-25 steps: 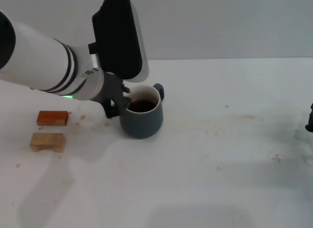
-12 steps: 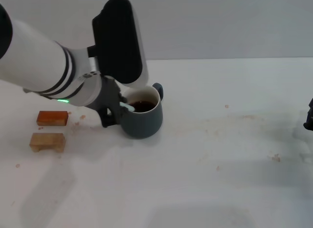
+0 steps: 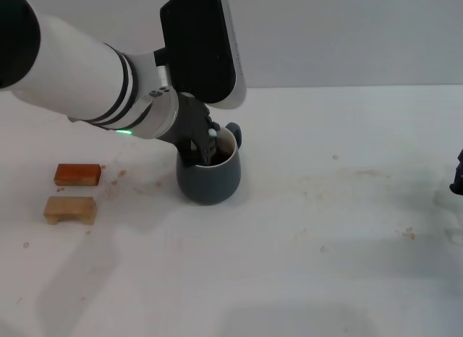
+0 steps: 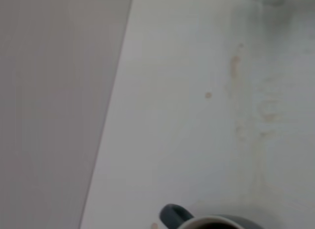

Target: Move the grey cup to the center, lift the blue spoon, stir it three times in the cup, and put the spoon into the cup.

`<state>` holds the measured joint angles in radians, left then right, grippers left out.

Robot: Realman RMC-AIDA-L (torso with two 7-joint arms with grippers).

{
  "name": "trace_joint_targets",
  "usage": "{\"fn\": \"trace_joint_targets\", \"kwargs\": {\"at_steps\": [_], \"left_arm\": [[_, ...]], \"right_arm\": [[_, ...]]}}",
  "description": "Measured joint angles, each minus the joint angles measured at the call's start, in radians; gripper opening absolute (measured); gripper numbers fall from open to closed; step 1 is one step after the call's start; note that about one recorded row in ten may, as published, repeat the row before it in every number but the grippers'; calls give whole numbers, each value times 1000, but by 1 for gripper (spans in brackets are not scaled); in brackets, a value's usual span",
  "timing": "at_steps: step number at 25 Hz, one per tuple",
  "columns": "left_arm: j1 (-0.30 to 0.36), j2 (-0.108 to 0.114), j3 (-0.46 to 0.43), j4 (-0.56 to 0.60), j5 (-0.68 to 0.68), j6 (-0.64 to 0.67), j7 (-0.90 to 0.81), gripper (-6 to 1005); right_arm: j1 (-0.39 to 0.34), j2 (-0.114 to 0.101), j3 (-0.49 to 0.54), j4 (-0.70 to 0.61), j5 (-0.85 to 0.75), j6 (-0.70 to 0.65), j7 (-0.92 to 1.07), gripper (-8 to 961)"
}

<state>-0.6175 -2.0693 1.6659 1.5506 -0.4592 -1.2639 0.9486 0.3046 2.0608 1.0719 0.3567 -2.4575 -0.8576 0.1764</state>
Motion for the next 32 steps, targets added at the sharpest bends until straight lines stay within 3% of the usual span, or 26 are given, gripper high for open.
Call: {"fn": "trace_joint_targets", "kwargs": {"at_steps": [7, 18, 24, 32], "left_arm": [[-4, 3, -21, -35, 19, 46, -1, 140], [6, 5, -55, 40, 86, -77, -18, 141], [-2, 3, -38, 43, 81, -117, -25, 141], [-4, -1, 23, 35, 19, -40, -25, 141]], "right_arm": [[-1, 0, 3, -4, 0, 0, 0, 34], [8, -4, 0, -6, 0, 0, 0, 34], [9, -6, -1, -5, 0, 0, 0, 34], [5, -6, -1, -7, 0, 0, 0, 33]]}}
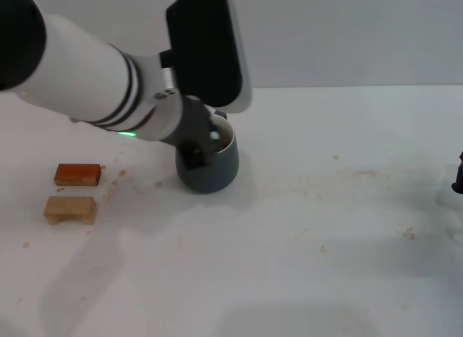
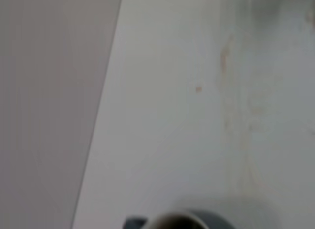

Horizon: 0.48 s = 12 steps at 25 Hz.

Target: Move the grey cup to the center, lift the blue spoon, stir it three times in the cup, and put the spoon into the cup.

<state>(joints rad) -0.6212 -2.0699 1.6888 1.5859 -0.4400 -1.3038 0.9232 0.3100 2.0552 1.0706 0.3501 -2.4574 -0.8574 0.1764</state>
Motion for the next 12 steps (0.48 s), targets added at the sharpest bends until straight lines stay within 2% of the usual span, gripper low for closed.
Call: {"fn": "trace_joint_targets", "kwargs": {"at_steps": [3, 12], "left_arm": [[1, -1, 22, -31, -11, 82, -3, 141], [-9, -1, 22, -122, 20, 158, -10, 141]], "right_arm": [[-4, 0, 0, -1, 0, 0, 0, 33], [-19, -1, 2, 0, 0, -9, 0, 33]]}}
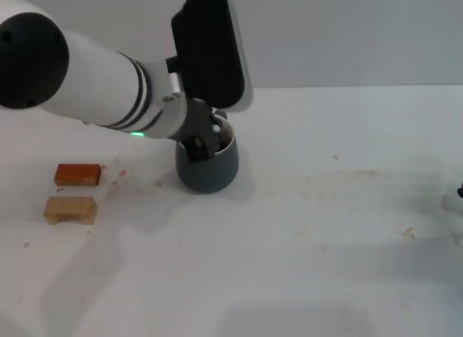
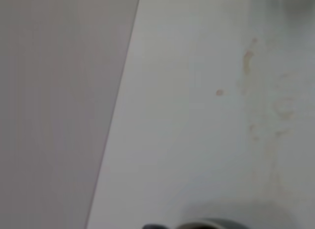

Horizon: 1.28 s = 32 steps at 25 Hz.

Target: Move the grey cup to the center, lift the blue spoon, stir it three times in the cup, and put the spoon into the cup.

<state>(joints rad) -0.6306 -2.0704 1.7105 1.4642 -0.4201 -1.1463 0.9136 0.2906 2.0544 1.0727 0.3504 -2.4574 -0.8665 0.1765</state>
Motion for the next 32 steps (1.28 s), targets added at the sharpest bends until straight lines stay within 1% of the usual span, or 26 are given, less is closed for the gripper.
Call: {"fn": "trace_joint_targets", "kwargs": {"at_steps": [8, 14, 19, 24, 26, 27, 28, 29, 30, 31, 32], "left_arm": [[4, 1, 3, -4, 32, 9, -29, 141], [-13, 1, 4, -43, 61, -25, -64, 141], [-13, 0, 6, -45, 65, -30, -77, 141], [-10, 0, 3, -29, 68, -15, -94, 283], [-4, 0, 1, -8, 71, -1, -106, 439], [15, 2, -7, 40, 71, 33, -131, 517], [15, 2, -7, 40, 71, 33, -131, 518], [51, 3, -29, 107, 63, 94, -161, 519], [51, 3, -29, 107, 63, 94, -161, 520], [78, 3, -46, 147, 60, 145, -186, 520], [93, 3, -50, 162, 58, 180, -202, 521]], "right_arm": [[-1, 0, 2, 1, 0, -1, 0, 33], [-1, 2, 3, 4, 0, -2, 0, 33], [7, 0, 1, 5, 0, -2, 0, 33], [16, -3, 2, 3, 0, -1, 0, 33], [19, -3, 2, 0, 0, 0, 0, 33], [27, -7, 4, -12, 2, 1, 1, 33], [27, -7, 4, -12, 2, 1, 1, 33], [41, -11, 12, -32, 7, 1, 0, 33], [41, -11, 12, -32, 7, 1, 0, 33], [50, -12, 21, -46, 7, 0, 0, 33], [58, -13, 31, -58, 7, -1, 0, 33]]}}
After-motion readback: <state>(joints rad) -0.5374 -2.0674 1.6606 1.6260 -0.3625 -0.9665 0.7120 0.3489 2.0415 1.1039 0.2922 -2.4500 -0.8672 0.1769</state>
